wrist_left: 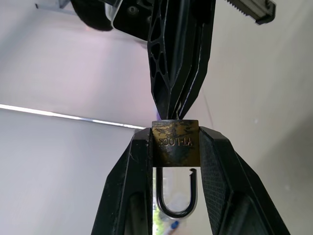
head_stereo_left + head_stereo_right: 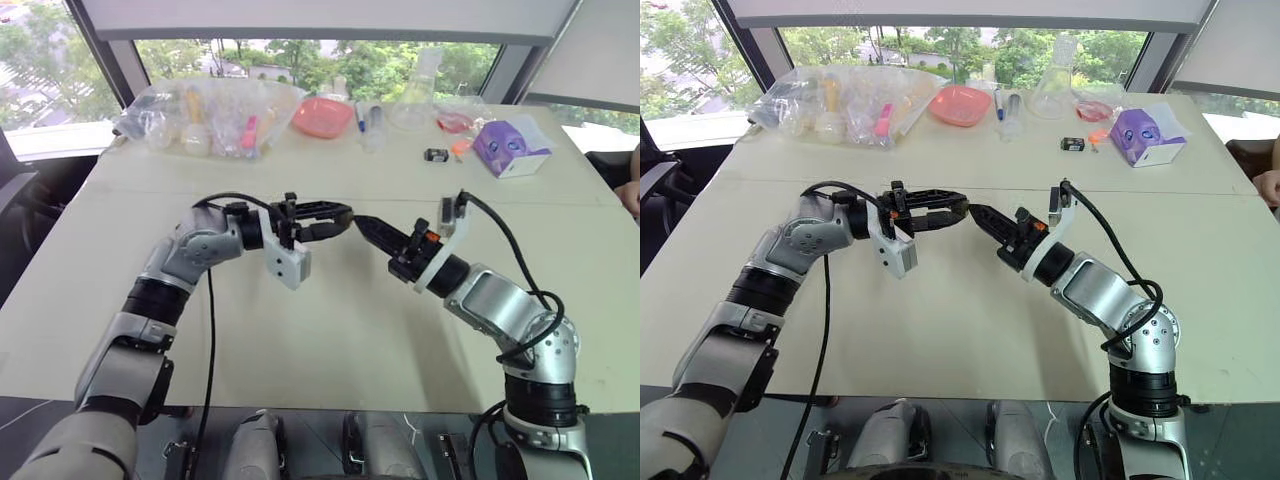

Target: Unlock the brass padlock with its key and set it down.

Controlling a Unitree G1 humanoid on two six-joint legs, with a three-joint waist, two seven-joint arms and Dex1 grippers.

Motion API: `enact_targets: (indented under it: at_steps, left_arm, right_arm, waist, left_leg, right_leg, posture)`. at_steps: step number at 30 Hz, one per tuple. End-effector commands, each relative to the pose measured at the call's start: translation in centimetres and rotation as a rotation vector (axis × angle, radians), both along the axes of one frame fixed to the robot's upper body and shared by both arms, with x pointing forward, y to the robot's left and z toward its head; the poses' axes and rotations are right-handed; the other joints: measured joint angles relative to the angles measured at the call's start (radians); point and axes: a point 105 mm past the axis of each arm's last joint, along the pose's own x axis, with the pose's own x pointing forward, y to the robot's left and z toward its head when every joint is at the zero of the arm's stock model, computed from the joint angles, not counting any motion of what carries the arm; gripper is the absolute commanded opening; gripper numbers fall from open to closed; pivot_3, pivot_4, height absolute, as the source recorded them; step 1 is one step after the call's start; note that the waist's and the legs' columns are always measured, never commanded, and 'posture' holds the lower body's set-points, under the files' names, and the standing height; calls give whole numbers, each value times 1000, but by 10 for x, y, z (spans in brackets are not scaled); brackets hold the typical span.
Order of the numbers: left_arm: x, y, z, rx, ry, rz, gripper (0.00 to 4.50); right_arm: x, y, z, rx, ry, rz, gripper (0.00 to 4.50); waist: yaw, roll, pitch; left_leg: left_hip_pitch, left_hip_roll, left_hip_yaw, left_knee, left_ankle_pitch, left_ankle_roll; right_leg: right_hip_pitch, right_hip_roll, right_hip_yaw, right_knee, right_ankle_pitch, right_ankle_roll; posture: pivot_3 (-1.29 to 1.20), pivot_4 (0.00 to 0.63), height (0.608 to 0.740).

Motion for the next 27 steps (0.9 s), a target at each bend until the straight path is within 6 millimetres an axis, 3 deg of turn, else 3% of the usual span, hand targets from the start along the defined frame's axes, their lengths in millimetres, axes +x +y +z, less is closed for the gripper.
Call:
enact_targets:
  at_steps: [1, 4, 9, 15, 19, 21, 25, 27]
  left_arm:
    - [-10, -4, 26, -70, -136, -65, 721]
    - [-5, -2, 15, -54, -37, -47, 721]
    - [8, 6, 16, -78, 173, 9, 721]
    - [10, 8, 25, -72, 177, 9, 721]
    - [12, 11, 23, -67, 187, 21, 721]
    - [12, 11, 22, -65, 198, 22, 721]
    - [11, 10, 20, -61, 211, 17, 721]
    - [9, 6, 19, -64, 219, 5, 721]
  right_arm:
    - [9, -8, 1, 39, 53, -53, 52]
    - [10, -11, 1, -14, 22, -68, 52]
    - [4, -17, 0, -320, -199, -63, 52]
    - [1, -21, 5, -351, -304, -38, 52]
    - [-4, -20, 7, -363, -365, -13, 1327]
    - [-7, -18, 9, -381, -393, 1, 2524]
    - [-8, -13, 8, -428, -431, 24, 4428]
    - [-6, -10, 7, -435, -434, 23, 4428]
  waist:
    - [0, 0, 0]
    - [0, 0, 0]
    - [0, 0, 0]
    - [-1, 0, 0]
    - [1, 0, 0]
    - [2, 0, 0]
    - [2, 0, 0]
    - [2, 0, 0]
  left_leg:
    - [0, 0, 0, 0, 0, 0]
    - [0, 0, 0, 0, 0, 0]
    - [0, 0, 1, 0, 0, 0]
    - [0, 1, 1, 0, 0, 0]
    - [0, 1, 1, 0, 0, 0]
    - [0, 0, 1, 0, 0, 0]
    - [0, 0, 1, 0, 0, 0]
    - [0, 0, 1, 0, 0, 0]
  right_leg:
    - [0, 0, 0, 0, 0, 0]
    - [0, 0, 0, 0, 0, 0]
    - [0, -1, 0, 0, 0, 0]
    - [-1, 1, 0, 0, 0, 0]
    - [0, 0, 0, 0, 0, 0]
    - [0, 1, 0, 0, 0, 0]
    - [0, 0, 0, 0, 0, 0]
    - [0, 0, 0, 0, 0, 0]
  posture:
    - [0, 150, 740]
    - [0, 150, 740]
    - [0, 150, 740]
    - [0, 150, 740]
    - [0, 150, 740]
    - [0, 150, 740]
    - [0, 150, 740]
    - [0, 150, 740]
